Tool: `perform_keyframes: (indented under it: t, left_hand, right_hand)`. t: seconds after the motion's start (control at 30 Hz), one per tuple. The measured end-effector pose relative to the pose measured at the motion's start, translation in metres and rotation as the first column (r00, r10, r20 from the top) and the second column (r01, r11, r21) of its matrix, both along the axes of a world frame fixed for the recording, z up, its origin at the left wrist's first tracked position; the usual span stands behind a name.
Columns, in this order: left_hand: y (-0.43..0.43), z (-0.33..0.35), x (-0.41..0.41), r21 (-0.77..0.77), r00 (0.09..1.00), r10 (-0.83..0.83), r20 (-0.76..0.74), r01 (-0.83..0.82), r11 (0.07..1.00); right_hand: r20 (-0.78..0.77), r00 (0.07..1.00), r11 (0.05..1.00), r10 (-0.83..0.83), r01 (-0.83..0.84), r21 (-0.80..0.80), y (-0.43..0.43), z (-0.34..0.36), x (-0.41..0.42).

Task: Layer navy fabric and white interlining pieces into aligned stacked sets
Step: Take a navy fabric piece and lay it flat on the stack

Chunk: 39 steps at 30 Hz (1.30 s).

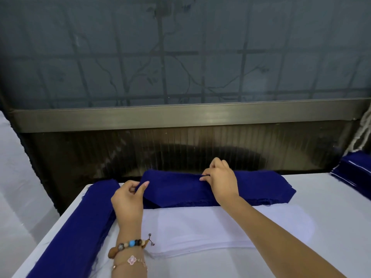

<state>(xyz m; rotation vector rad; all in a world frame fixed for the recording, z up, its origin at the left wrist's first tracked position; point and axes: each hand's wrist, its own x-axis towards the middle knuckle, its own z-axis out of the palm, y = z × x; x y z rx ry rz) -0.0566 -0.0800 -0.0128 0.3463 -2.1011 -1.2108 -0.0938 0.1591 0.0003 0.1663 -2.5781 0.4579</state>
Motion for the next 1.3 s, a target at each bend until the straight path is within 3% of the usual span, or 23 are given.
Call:
perform_keyframes:
  t: [0.13, 0.3, 0.43, 0.53, 0.63, 0.73, 0.9, 1.0, 1.07, 1.2, 1.3]
  left_hand:
    - [-0.003, -0.005, -0.004, -0.061, 0.997, -0.055, 0.06, 0.059, 0.996]
    - [-0.004, -0.011, -0.005, 0.005, 0.988, -0.146, 0.055, 0.146, 0.989]
    - [-0.002, -0.01, -0.005, -0.026, 0.962, -0.271, 0.02, 0.272, 0.962]
    - [-0.003, -0.012, -0.008, -0.124, 0.971, -0.215, 0.104, 0.227, 0.966]
    - [-0.005, -0.016, -0.009, -0.082, 0.968, -0.219, 0.119, 0.23, 0.97]
    - [-0.005, -0.017, -0.008, -0.083, 0.971, -0.228, 0.075, 0.234, 0.969]
    - [-0.003, -0.014, -0.008, -0.102, 0.975, -0.206, 0.088, 0.214, 0.971]
    - [-0.002, -0.013, -0.007, -0.089, 0.981, -0.157, 0.112, 0.167, 0.982]
    - [0.0, -0.012, -0.006, -0.164, 0.992, -0.075, 0.104, 0.091, 0.982]
    - [0.009, -0.007, -0.004, -0.274, 0.991, 0.097, 0.093, -0.068, 0.959]
    - [0.022, 0.001, 0.004, -0.251, 0.989, 0.144, 0.015, -0.136, 0.958]
  right_hand:
    - [0.009, 0.999, 0.996, 0.039, -0.039, 0.077, 0.007, -0.003, 0.001]
    - [-0.124, 0.978, 0.973, 0.166, -0.142, 0.18, 0.02, -0.004, 0.007]
    - [0.088, 0.977, 0.963, 0.194, -0.207, 0.171, 0.03, -0.004, 0.002]
    - [0.238, 0.968, 0.988, 0.078, -0.106, 0.109, 0.045, 0.0, -0.004]
    - [0.342, 0.939, 0.99, -0.034, -0.015, 0.139, 0.077, 0.012, -0.005]
    - [0.388, 0.91, 0.963, -0.149, 0.045, 0.264, 0.118, 0.023, -0.003]
    - [0.392, 0.831, 0.913, -0.395, 0.306, 0.27, 0.172, 0.018, 0.003]
    - [0.425, 0.789, 0.889, -0.443, 0.448, 0.095, 0.185, 0.006, 0.005]
    - [0.442, 0.798, 0.868, -0.411, 0.49, -0.077, 0.186, 0.001, 0.006]
    - [0.348, 0.845, 0.848, -0.405, 0.49, -0.201, 0.185, 0.0, 0.014]
    - [0.278, 0.914, 0.815, -0.294, 0.392, -0.427, 0.184, 0.007, 0.022]
